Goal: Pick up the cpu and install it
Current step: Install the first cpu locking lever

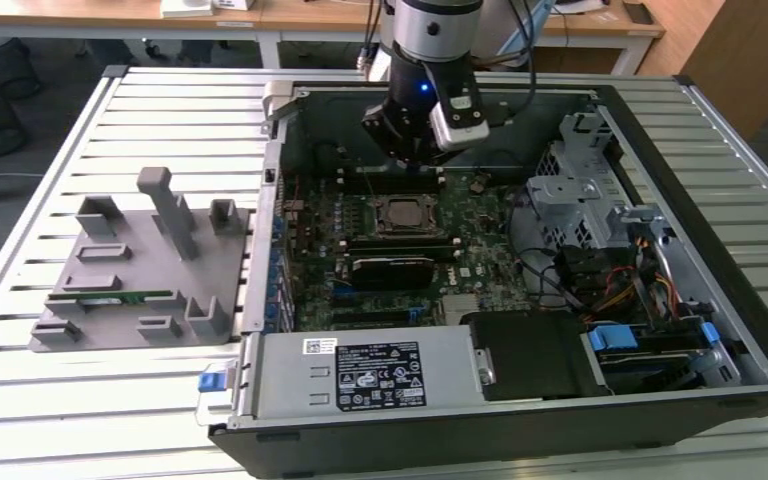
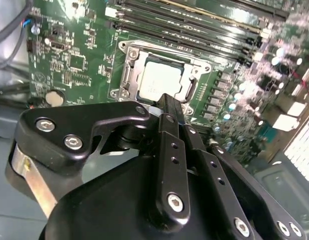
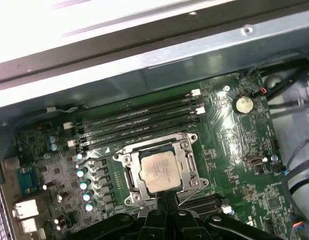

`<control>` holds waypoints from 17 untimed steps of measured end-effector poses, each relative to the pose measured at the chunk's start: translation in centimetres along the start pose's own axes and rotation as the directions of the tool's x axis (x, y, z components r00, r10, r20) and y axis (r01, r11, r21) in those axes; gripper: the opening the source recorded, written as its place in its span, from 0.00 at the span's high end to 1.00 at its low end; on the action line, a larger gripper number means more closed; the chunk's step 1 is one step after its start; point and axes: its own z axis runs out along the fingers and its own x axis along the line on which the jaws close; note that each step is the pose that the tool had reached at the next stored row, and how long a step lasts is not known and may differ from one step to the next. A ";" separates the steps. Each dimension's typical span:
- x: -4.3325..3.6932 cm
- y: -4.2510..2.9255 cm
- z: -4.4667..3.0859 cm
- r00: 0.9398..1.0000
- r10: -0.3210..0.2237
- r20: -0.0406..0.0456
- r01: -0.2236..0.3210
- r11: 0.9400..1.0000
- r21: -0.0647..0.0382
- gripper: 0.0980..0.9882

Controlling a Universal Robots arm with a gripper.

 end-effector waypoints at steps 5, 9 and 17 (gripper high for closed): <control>0.00 0.00 0.04 0.997 -0.079 0.001 0.079 0.997 0.001 0.99; 0.00 0.00 0.06 0.991 -0.133 0.002 0.133 0.991 0.000 0.99; 0.00 0.00 0.08 0.978 -0.209 0.004 0.209 0.978 -0.028 0.99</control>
